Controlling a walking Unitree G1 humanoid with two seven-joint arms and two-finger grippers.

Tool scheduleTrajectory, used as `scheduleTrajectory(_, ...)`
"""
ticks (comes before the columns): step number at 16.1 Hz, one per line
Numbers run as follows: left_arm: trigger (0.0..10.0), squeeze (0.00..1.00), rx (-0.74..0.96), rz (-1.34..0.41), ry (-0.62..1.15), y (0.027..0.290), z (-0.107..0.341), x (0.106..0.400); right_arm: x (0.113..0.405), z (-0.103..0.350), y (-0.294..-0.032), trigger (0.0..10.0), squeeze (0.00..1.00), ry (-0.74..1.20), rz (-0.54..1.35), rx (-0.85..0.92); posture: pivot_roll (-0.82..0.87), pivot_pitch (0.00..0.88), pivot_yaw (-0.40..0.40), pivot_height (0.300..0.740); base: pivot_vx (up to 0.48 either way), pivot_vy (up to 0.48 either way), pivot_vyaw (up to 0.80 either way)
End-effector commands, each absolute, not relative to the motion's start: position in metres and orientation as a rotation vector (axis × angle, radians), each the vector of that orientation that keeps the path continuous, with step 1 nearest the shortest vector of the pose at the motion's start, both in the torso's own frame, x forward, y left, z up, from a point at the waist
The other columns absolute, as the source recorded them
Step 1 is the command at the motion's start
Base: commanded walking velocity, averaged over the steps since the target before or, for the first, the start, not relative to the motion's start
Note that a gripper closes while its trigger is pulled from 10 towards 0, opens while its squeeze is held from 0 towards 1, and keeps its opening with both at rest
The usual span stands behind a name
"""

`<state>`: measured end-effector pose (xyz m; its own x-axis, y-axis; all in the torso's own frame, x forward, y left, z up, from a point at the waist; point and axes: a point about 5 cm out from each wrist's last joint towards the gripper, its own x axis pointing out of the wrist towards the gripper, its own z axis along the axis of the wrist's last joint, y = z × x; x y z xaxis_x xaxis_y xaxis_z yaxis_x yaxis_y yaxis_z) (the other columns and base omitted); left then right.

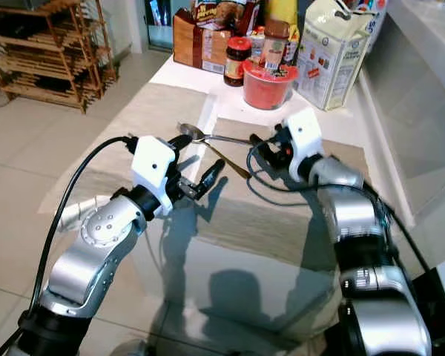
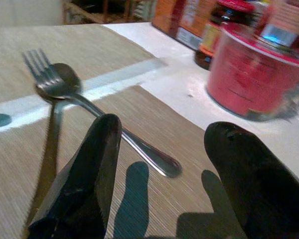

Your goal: Setting the table

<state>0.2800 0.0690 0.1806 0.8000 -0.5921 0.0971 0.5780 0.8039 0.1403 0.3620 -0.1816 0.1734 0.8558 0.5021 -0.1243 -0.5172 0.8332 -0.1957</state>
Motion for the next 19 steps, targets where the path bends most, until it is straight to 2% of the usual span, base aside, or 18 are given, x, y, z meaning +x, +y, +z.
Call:
scheduleTrajectory(1,10.0,0.00,0.106,-0.607,-0.154,0.071,0.185,0.278,0.364,0.172,-0.181,10.0,0.00,0.105,0.589,-0.227,0.14,0.000,-0.110,0.740,0.000,0.000,0.00)
scheduleTrajectory(8,10.0,0.00,0.108,-0.574,-0.138,0.077,0.185,0.272,0.375,0.164,-0.169,10.0,0.00,0.183,0.704,-0.244,0.17,0.000,-0.140,0.740,0.000,0.000,0.00)
scheduleTrajectory(11,10.0,0.00,0.104,-0.562,-0.130,0.078,0.184,0.269,0.376,0.166,-0.157,10.0,0.00,0.197,0.760,-0.194,0.18,0.000,-0.148,0.740,0.000,0.000,0.00)
scheduleTrajectory(19,10.0,0.00,0.095,-0.571,-0.121,0.075,0.185,0.269,0.373,0.153,-0.152,10.0,0.00,0.226,0.759,-0.116,0.16,0.000,-0.136,0.740,0.000,0.000,0.00)
